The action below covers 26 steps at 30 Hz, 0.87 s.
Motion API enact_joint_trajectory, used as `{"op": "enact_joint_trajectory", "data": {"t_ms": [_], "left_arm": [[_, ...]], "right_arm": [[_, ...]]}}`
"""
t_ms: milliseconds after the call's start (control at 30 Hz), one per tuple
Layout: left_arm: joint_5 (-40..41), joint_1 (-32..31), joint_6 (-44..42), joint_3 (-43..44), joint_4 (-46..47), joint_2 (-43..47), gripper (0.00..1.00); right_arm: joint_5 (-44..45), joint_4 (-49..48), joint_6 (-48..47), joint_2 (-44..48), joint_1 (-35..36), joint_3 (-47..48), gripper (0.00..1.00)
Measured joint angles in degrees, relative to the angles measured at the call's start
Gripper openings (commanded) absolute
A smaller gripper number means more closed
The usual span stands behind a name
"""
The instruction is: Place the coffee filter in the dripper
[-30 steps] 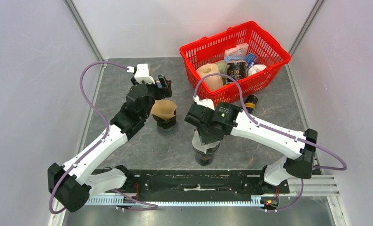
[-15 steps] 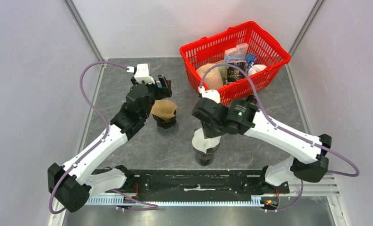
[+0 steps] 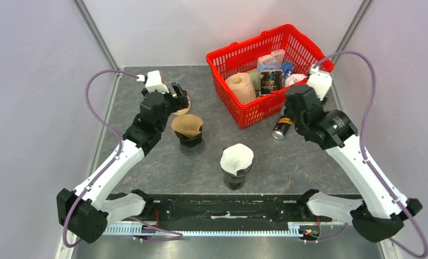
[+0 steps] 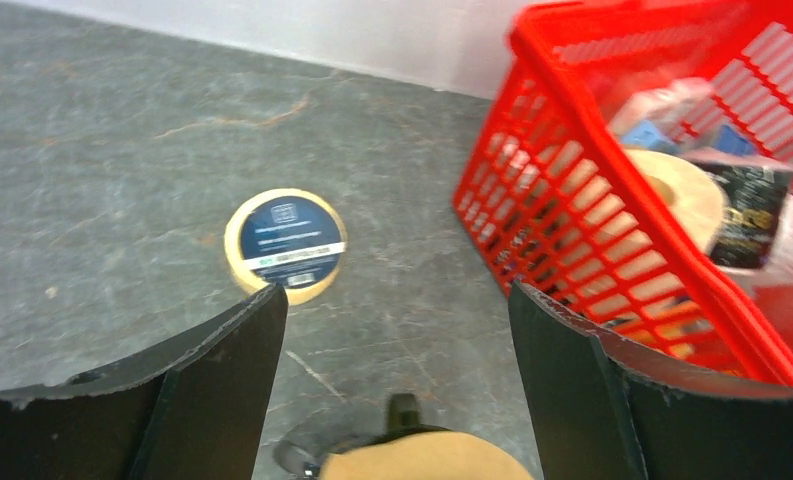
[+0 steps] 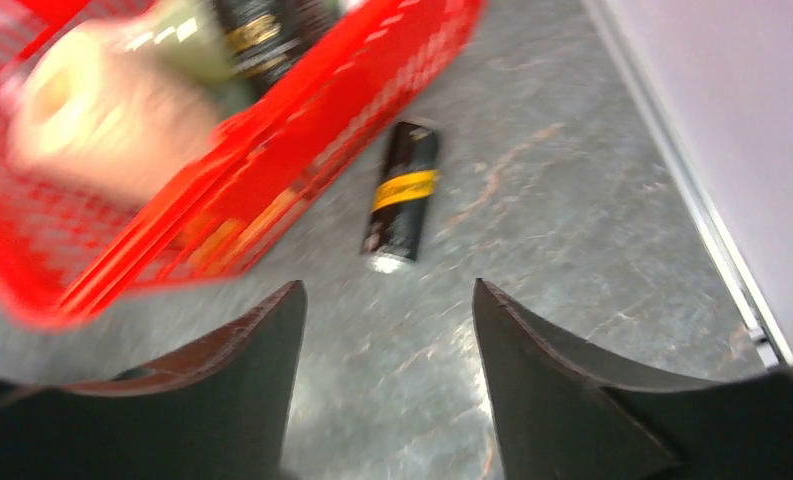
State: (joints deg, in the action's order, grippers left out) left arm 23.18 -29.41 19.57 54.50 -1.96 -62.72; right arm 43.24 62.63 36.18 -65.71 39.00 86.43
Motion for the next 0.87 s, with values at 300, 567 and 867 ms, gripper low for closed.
{"op": "enact_joint_trajectory", "data": {"t_ms": [300, 567, 867], "left_arm": [[-4.13, 17.4, 9.42, 0.26, -6.88, -0.9, 0.91], [-5.25, 24.37, 12.79, -1.88, -9.9, -0.55, 1.0], [-5.25, 24.57, 12.98, -3.39, -11.32, -0.22, 1.0]], "right_arm": [[-10.67, -19.61, -4.7, 1.77, -35.47, -19.71, 0.97], [-13.62, -31.19, -2.45, -1.33, -47.06, -31.95, 0.97], [-13.49, -39.6, -2.71, 1.2, -47.01, -35.45, 0.97]]}}
